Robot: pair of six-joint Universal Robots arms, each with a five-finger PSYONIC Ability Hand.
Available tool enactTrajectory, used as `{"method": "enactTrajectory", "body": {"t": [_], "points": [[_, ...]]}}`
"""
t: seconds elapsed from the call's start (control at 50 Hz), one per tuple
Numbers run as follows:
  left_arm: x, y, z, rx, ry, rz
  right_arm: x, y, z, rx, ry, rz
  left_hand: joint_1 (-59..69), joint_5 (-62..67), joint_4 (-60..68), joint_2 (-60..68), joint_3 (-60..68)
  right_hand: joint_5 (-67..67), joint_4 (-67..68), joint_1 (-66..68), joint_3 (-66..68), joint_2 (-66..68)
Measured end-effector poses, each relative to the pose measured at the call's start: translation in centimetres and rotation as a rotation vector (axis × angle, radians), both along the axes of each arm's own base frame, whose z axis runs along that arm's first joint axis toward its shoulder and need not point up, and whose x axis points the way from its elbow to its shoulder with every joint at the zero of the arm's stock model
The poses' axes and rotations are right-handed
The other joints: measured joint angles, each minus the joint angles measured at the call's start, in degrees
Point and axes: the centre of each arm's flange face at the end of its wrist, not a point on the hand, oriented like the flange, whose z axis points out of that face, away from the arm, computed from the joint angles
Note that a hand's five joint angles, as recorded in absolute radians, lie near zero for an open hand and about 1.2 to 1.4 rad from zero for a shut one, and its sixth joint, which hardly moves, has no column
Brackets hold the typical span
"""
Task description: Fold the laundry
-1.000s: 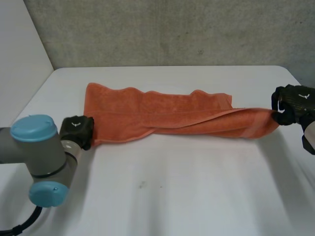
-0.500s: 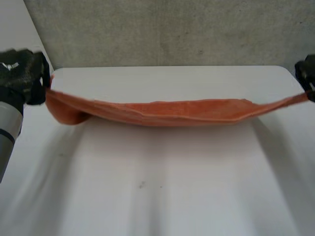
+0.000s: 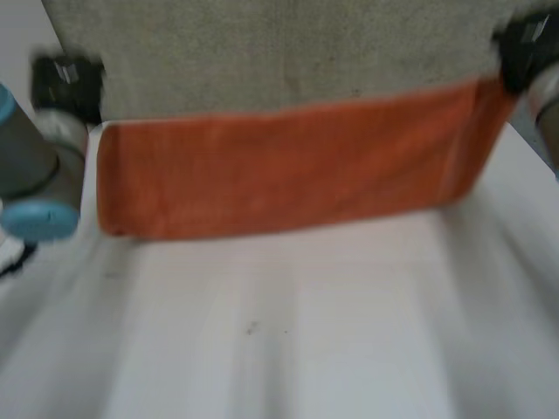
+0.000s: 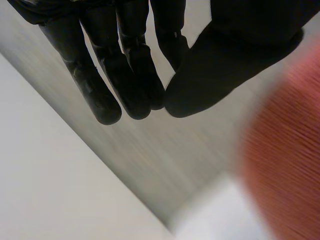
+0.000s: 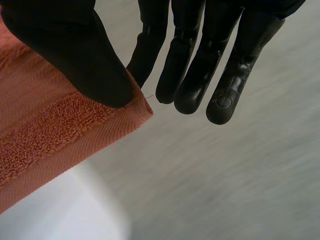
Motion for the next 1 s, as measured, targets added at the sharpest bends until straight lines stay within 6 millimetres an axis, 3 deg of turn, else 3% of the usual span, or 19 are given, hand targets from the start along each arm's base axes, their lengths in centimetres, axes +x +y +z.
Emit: {"method": "enactTrajectory", "body": {"t": [0.02,0.08,0.12,0.18,0.22,0.26,0.36,0.4,0.44,0.46,0.48,0.52,0.54,0.58,0.6,0.68,0.7,0.8,1.0], "points": [[-0.2,-0.5,3.0,-0.131,0.029,-0.005,0.1,-0.1,2.9,-0.12,-0.06,-0.002,0.2,0.1,0.0,0.0,0.0,0.0,0.0,0.0,0.0,0.0],[-0.3,-0.2,8.4,-0.36,0.077,-0.023,0.0,0.6,7.4,-0.291,-0.156,0.009,0.2,0.1,0.0,0.0,0.0,0.0,0.0,0.0,0.0,0.0],[-0.3,0.5,10.5,-0.456,0.096,-0.034,-0.2,1.4,9.3,-0.356,-0.202,0.022,0.2,0.1,0.0,0.0,0.0,0.0,0.0,0.0,0.0,0.0],[-0.1,1.4,11.6,-0.516,0.108,-0.047,-0.4,2.3,9.8,-0.372,-0.233,0.038,0.2,0.1,0.0,0.0,0.0,0.2,0.0,0.0,0.0,0.0],[-0.1,1.9,11.3,-0.515,0.109,-0.053,-0.4,2.6,9.2,-0.348,-0.236,0.047,0.2,0.1,0.0,0.0,0.0,0.3,0.0,0.0,0.0,0.0],[0.0,2.1,10.4,-0.489,0.105,-0.055,-0.4,2.7,8.0,-0.306,-0.23,0.055,0.2,0.1,0.0,0.0,0.0,0.3,0.0,0.0,0.0,0.0],[0.6,2.8,4.5,-0.301,0.071,-0.046,-0.3,3.5,2.3,-0.109,-0.181,0.089,0.2,0.1,0.0,0.0,0.0,0.3,0.0,0.0,0.0,0.0],[0.7,3.0,2.9,-0.249,0.062,-0.044,-0.2,3.9,1.2,-0.065,-0.17,0.099,0.2,0.1,0.0,0.0,0.0,0.3,0.0,0.0,0.0,0.0],[0.8,3.8,-0.3,-0.146,0.046,-0.046,-0.1,4.7,-0.4,0.0,-0.155,0.116,0.2,0.1,0.0,0.0,0.0,0.4,0.0,0.0,0.0,0.0],[0.8,3.8,-0.3,-0.146,0.046,-0.046,-0.1,4.7,-0.4,0.0,-0.155,0.116,0.2,0.1,0.0,0.0,0.0,0.4,0.0,0.0,0.0,0.0],[0.8,4.2,-1.7,-0.099,0.042,-0.052,0.0,5.2,-0.6,0.015,-0.152,0.123,-1.3,-1.0,-1.3,-2.0,-2.0,0.4,0.0,0.0,0.0,0.0],[0.5,4.9,-3.5,-0.039,0.045,-0.067,0.1,5.9,0.0,0.009,-0.152,0.137,-8.8,-7.5,-8.6,-8.7,-8.6,0.4,0.0,0.0,0.0,0.0],[0.1,5.5,-4.7,0.002,0.054,-0.084,0.3,6.5,0.8,-0.008,-0.154,0.149,-18.9,-18.2,-18.2,-18.3,-18.1,0.4,0.0,0.0,0.0,0.0],[-0.3,6.0,-5.8,0.038,0.067,-0.103,0.5,7.0,1.7,-0.03,-0.157,0.162,-20.5,-20.1,-20.3,-20.3,-20.3,0.4,0.0,0.0,0.0,0.0],[-0.8,6.3,-6.4,0.059,0.083,-0.121,0.8,7.6,2.6,-0.053,-0.16,0.177,-28.1,-27.9,-28.0,-28.5,-28.3,0.4,0.0,0.0,0.0,0.0],[-2.2,6.7,-7.6,0.102,0.142,-0.175,1.8,9.4,5.4,-0.118,-0.165,0.234,-38.1,-38.1,-38.2,-38.1,-38.1,0.3,0.0,0.0,0.0,0.0],[-2.9,6.8,-8.0,0.118,0.178,-0.202,2.4,10.5,6.7,-0.149,-0.167,0.266,-40.7,-41.3,-41.4,-41.3,-41.2,0.3,0.0,0.0,0.0,0.0],[-4.6,6.5,-8.4,0.145,0.268,-0.267,3.4,13.7,9.6,-0.216,-0.171,0.343,-44.3,-45.0,-45.2,-45.1,-45.0,0.4,0.0,0.0,0.0,0.0],[-7.9,6.6,-9.2,0.242,0.373,-0.467,4.4,19.5,13.3,-0.318,-0.182,0.459,-45.7,-46.5,-46.7,-46.7,-46.5,0.4,0.0,0.3,0.0,0.0]]}}
